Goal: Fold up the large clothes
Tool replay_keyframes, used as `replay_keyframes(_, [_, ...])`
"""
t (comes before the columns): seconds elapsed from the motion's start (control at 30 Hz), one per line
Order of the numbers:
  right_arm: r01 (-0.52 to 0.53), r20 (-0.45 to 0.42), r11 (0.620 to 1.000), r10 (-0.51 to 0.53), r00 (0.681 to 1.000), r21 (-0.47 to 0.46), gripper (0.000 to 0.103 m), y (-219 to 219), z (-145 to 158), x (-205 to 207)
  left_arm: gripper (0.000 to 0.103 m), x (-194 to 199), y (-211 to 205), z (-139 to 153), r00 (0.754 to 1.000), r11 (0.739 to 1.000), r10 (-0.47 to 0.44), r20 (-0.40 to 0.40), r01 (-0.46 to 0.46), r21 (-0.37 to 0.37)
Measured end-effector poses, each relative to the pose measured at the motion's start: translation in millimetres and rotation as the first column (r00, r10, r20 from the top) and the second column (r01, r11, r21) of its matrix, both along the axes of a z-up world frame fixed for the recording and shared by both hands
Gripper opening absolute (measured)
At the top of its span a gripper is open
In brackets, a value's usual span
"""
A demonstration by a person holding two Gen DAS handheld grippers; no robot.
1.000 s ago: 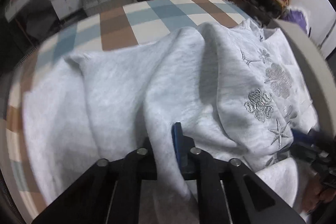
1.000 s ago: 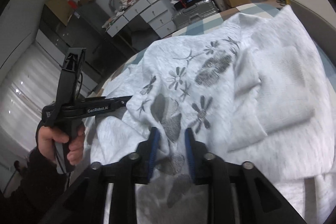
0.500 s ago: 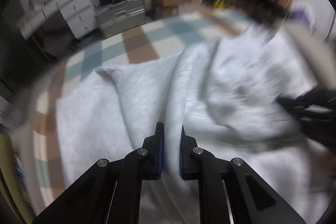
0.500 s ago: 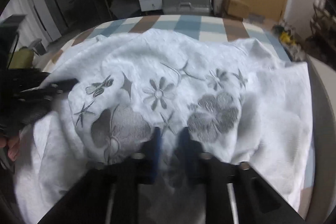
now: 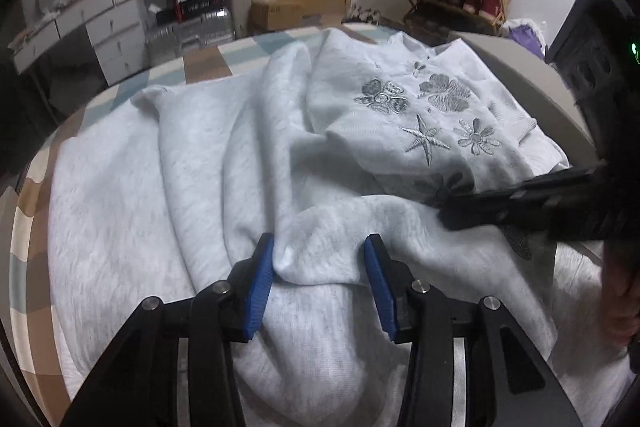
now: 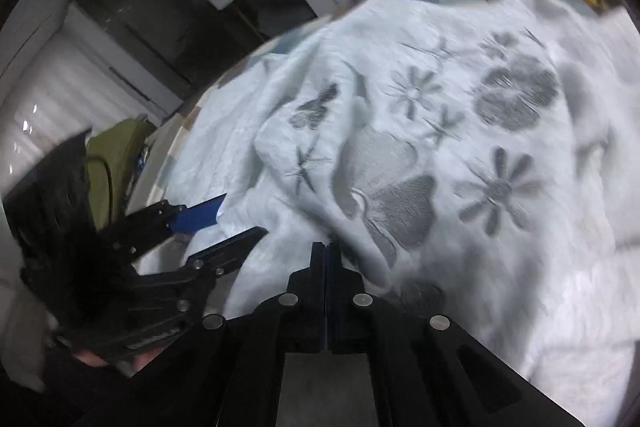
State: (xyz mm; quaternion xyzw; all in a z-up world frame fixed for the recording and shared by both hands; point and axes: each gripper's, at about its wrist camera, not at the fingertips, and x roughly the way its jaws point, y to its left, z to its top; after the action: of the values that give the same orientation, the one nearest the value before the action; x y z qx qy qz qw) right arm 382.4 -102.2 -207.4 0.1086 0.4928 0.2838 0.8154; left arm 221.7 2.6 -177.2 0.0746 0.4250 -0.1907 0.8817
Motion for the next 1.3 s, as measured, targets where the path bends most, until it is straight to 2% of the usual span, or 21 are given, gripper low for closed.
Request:
replay_keyframes(0.1, [0.008, 0.139, 1.000, -0.006, 0.990, -0.019, 0.005, -7, 30, -24, 0.039, -6, 13, -4, 0.999, 0.996, 0.002, 0.036, 0.002, -0.092])
replay_keyframes(0.17, [0.038, 0.175, 0.999, -0.035, 0.984, -0.014, 0.007, -13, 39, -41, 0.039, -2, 28, 2, 1.000, 0.976, 0.009, 0.015, -0.005, -0.217])
replay_keyframes(0.27, [0.011, 0.131, 1.000, -0.014, 0.991, 0.019, 0.008, -5, 24, -51, 0.039, 10, 45, 1, 0.999, 0.936, -0.001, -0.038, -0.012, -0.351])
replay_keyframes(0.37, [-0.006, 0.081, 0.991, 0.017, 0.997, -0.133, 0.008, 15, -9, -53, 0.039, 16, 52, 2, 0.998, 0.907, -0.011, -0.060, -0.015, -0.420])
replay_keyframes(0.4, [-0.005, 0.065, 0.980, 0.018, 0.998, -0.198, 0.002, 21, -25, -53, 0.039, 17, 52, 3, 0.998, 0.902, -0.012, -0.058, -0.014, -0.431])
replay_keyframes(0.43, [0.016, 0.110, 0.984, 0.003, 0.994, -0.179, 0.001, 19, -23, -58, 0.039, 18, 51, 4, 0.998, 0.902, -0.012, -0.054, -0.013, -0.432])
replay_keyframes(0.5, [0.034, 0.068, 0.987, -0.024, 0.997, -0.157, 0.001, 11, -23, -59, 0.039, 15, 46, 5, 0.999, 0.908, -0.008, -0.042, -0.010, -0.418])
replay_keyframes(0.53, [0.071, 0.081, 0.987, -0.059, 0.995, -0.142, 0.004, 4, -15, -62, 0.039, 16, 42, 6, 0.999, 0.915, -0.010, -0.040, -0.007, -0.403])
replay_keyframes(0.63, [0.158, 0.261, 0.974, -0.112, 0.959, -0.162, 0.007, -5, 20, -78, 0.039, 12, 30, 7, 1.000, 0.935, -0.009, -0.023, 0.000, -0.353])
replay_keyframes(0.67, [0.198, 0.299, 0.964, -0.139, 0.944, -0.177, 0.016, -8, 27, -79, 0.041, 11, 29, 6, 1.000, 0.940, -0.011, -0.017, 0.005, -0.342])
replay_keyframes(0.7, [0.227, 0.301, 0.955, -0.164, 0.939, -0.189, 0.034, -11, 28, -75, 0.042, 6, 34, 2, 1.000, 0.941, -0.015, -0.014, 0.009, -0.339])
replay_keyframes(0.73, [0.244, 0.277, 0.947, -0.182, 0.944, -0.209, 0.042, -13, 23, -64, 0.042, 8, 32, 2, 1.000, 0.941, -0.016, -0.014, 0.011, -0.337])
replay_keyframes(0.83, [0.237, 0.166, 0.921, -0.193, 0.967, -0.310, 0.040, -14, -12, -36, 0.042, 11, 37, 1, 1.000, 0.934, -0.017, -0.025, 0.007, -0.358])
replay_keyframes(0.87, [0.223, 0.173, 0.916, -0.173, 0.970, -0.335, 0.040, -11, -19, -35, 0.042, 10, 41, -1, 0.999, 0.931, -0.018, -0.029, 0.007, -0.366])
replay_keyframes(0.9, [0.216, 0.205, 0.914, -0.152, 0.967, -0.344, 0.040, -8, -17, -39, 0.042, 10, 43, -1, 0.999, 0.928, -0.019, -0.030, 0.006, -0.373])
replay_keyframes(1.0, [0.154, 0.172, 0.927, -0.100, 0.980, -0.341, 0.038, -8, -2, -41, 0.043, 1, 51, 5, 1.000, 0.941, -0.008, -0.007, 0.005, -0.339])
replay_keyframes(1.07, [0.182, 0.243, 0.916, -0.098, 0.965, -0.356, 0.041, -19, 22, -44, 0.044, -10, 62, 20, 1.000, 0.949, 0.010, 0.030, 0.000, -0.317])
replay_keyframes(1.1, [0.211, 0.282, 0.897, -0.102, 0.954, -0.388, 0.045, -27, 34, -39, 0.047, -14, 69, 29, 0.998, 0.953, 0.029, 0.055, -0.011, -0.301])
replay_keyframes(1.17, [0.251, 0.330, 0.876, -0.114, 0.937, -0.411, 0.070, -43, 51, -23, 0.071, -19, 94, 54, 0.987, 0.963, 0.115, 0.109, -0.084, -0.257])
replay_keyframes(1.2, [0.262, 0.339, 0.868, -0.117, 0.933, -0.421, 0.078, -53, 56, -8, 0.088, -17, 103, 60, 0.983, 0.963, 0.144, 0.114, -0.113, -0.247])
replay_keyframes(1.3, [0.283, 0.303, 0.863, -0.161, 0.939, -0.418, 0.077, -81, 55, 45, 0.091, 5, 141, 68, 0.959, 0.948, 0.276, 0.070, -0.259, -0.185])
